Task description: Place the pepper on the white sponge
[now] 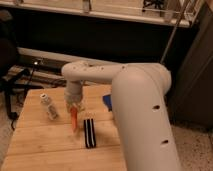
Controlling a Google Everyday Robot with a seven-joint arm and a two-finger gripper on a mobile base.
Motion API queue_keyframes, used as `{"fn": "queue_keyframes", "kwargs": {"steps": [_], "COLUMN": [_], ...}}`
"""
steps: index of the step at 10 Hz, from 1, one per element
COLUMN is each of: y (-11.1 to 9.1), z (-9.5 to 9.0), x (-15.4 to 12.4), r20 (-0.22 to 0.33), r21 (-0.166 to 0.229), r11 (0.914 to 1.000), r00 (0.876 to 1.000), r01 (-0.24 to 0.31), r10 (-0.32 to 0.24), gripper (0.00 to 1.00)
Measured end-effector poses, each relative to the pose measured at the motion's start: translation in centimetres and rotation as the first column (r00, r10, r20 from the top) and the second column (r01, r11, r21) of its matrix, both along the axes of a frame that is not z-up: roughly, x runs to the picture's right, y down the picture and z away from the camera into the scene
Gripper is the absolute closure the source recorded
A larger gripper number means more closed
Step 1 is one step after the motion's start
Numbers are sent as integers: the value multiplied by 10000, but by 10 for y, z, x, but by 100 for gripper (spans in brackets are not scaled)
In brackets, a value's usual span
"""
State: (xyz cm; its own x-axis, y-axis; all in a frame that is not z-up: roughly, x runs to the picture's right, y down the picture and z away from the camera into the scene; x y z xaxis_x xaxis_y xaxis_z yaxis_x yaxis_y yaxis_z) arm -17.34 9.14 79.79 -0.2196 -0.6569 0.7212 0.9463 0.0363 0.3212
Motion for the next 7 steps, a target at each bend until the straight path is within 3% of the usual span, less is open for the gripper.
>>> {"fn": "queue_keyframes", "kwargs": {"steps": [1, 3, 5, 7], "y": [-34, -70, -105, -118], "z": [7, 25, 56, 84], "x": [31, 64, 87, 112], "r20": [-300, -436, -340, -291], "r21": [250, 247, -123, -507], "r11": [9992, 9954, 9858, 9751], "r00": [9991, 9947, 9854, 9763], "r01": [-308, -922, -1672, -2158], "r10": [315, 932, 1667, 2145], "gripper": [100, 100, 100, 100]}}
